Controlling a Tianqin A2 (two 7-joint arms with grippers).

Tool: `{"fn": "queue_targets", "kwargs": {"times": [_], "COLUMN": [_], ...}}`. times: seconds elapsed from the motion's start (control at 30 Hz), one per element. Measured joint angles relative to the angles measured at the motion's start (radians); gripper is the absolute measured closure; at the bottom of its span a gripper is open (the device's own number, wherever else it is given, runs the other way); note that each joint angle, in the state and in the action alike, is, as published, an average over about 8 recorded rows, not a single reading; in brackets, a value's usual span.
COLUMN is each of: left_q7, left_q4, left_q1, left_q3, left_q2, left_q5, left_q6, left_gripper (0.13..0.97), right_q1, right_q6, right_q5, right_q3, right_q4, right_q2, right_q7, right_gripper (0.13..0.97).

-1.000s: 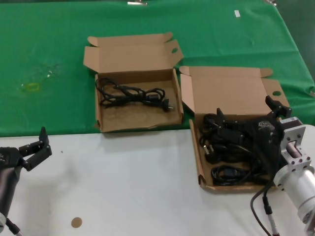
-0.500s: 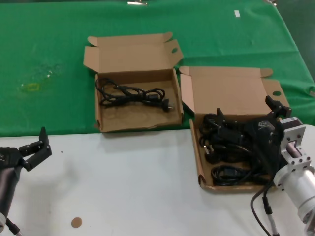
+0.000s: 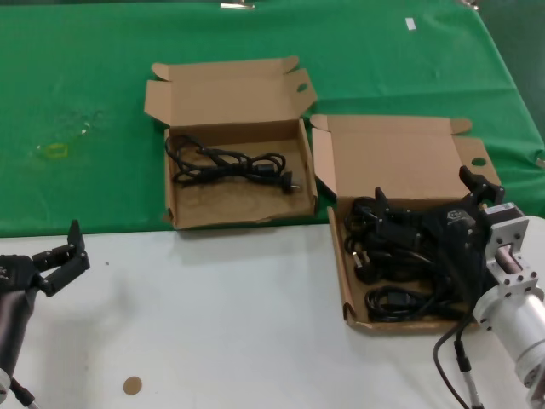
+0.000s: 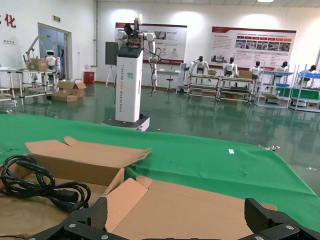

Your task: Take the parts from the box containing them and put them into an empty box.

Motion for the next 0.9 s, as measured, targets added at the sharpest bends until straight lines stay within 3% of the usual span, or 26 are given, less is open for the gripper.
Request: {"fn": "queue_targets", "kwargs": {"times": [0.9], "left_q7": [0.0], "left_q4": [0.0], "left_q1": [0.0], "left_q3": [0.0], "left_q2": [0.0], "left_q5": [0.0], "left_q6": [0.0], "left_gripper": [0.132], "right_q1": [0.0], "right_q6": [0.0], "right_q5": [0.0], "right_q3": [0.0], "right_q4": [0.0], "right_q2": [0.0], "right_q7": [0.0], "right_gripper": [0.129]}}
